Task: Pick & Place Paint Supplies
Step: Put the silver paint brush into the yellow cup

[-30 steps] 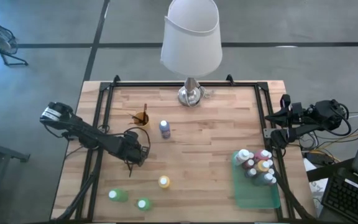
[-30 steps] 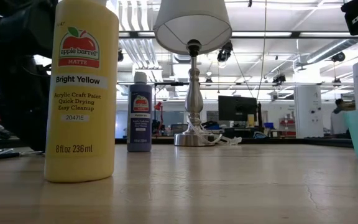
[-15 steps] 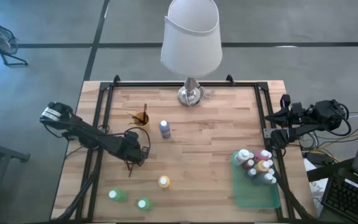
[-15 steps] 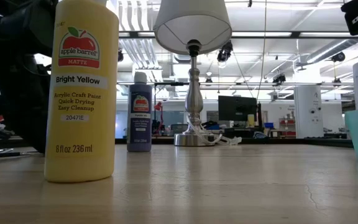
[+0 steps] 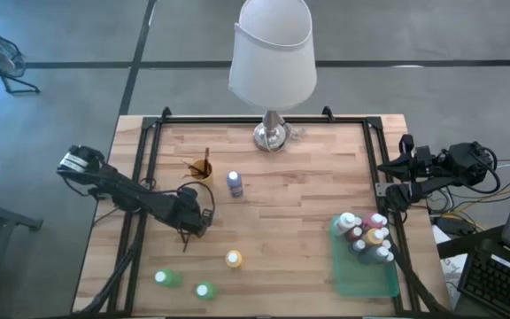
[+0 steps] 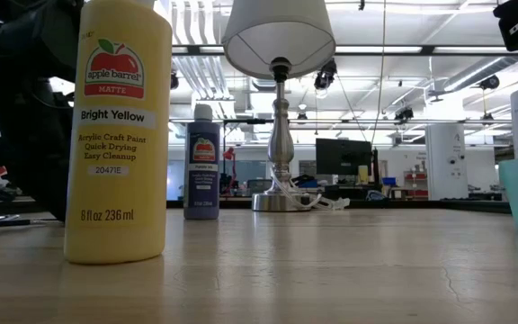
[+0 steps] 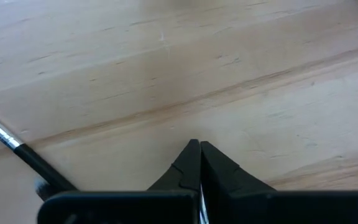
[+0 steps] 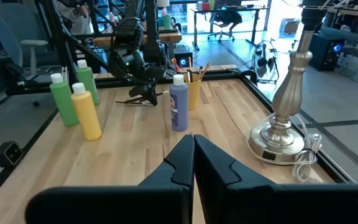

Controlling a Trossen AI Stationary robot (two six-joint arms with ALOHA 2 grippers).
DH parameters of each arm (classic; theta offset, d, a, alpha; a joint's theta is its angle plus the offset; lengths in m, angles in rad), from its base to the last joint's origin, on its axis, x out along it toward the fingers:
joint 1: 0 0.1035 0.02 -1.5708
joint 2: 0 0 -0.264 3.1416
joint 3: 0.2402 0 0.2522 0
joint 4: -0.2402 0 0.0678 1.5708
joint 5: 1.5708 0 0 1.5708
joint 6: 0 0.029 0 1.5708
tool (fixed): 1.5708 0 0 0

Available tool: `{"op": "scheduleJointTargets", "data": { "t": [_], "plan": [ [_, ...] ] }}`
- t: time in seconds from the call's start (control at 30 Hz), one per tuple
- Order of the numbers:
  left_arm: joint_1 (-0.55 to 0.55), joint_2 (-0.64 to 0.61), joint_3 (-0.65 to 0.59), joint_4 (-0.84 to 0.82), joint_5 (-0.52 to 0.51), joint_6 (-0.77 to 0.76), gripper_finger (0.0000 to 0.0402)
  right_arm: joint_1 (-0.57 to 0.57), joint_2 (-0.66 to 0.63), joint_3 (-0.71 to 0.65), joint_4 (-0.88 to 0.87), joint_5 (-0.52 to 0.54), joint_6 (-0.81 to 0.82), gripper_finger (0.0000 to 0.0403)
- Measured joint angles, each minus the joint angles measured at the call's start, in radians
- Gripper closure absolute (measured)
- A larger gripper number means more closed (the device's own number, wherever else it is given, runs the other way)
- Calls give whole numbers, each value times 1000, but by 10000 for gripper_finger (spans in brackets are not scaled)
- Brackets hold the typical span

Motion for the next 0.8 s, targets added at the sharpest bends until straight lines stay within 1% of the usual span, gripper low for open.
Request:
{"op": "scheduleJointTargets", "data": {
  "t": [0.43, 0.63, 0.8],
  "plan": [
    [0, 0, 50, -25, -8, 48, 401, 0, 0, 0, 0, 0, 0, 394],
    [0, -6, 107, -77, -60, 78, 401, 0, 0, 0, 0, 0, 0, 394],
    [0, -20, 159, -99, -147, 126, 401, 0, 0, 0, 0, 0, 0, 394]
  ]
}}
